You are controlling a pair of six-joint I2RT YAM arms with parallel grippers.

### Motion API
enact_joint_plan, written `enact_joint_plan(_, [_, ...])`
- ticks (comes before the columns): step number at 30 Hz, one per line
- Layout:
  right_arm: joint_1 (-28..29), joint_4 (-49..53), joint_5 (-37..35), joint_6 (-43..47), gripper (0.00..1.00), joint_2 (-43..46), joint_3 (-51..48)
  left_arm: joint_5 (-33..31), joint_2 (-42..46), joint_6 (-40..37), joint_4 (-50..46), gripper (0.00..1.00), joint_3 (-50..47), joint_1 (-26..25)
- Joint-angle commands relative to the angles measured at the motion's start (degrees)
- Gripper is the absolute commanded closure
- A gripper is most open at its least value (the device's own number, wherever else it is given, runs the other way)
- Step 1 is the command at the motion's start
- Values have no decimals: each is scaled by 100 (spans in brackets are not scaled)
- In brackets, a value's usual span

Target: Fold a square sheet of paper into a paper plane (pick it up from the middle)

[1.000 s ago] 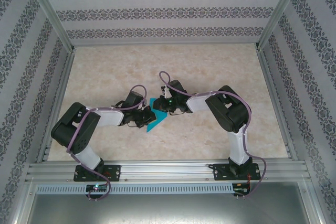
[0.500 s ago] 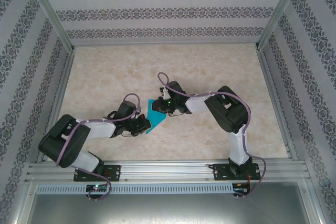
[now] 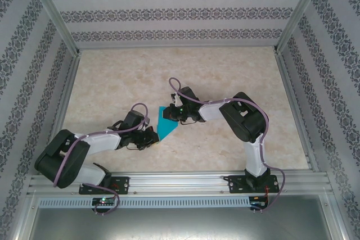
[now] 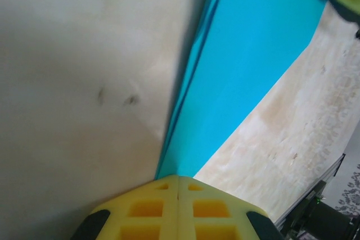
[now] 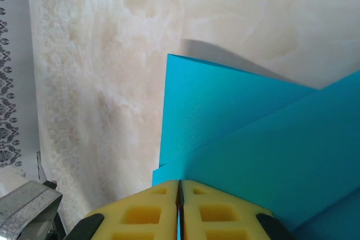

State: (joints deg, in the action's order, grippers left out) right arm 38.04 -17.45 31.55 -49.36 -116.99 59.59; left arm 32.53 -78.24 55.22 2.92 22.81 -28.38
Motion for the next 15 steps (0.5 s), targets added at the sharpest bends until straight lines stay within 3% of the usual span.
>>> enact_joint_plan(1, [-69, 691, -605, 86, 89, -223, -269, -44, 293, -264, -1753, 99, -219, -127])
enact_joint_plan(9, [-46, 678, -554, 70, 89, -250, -252, -343, 1184, -473, -2415, 98, 491, -116])
enact_joint_plan(15, [-30, 620, -537, 17, 89, -284, -253, -807, 1249, -5, -1203, 95, 692, -89])
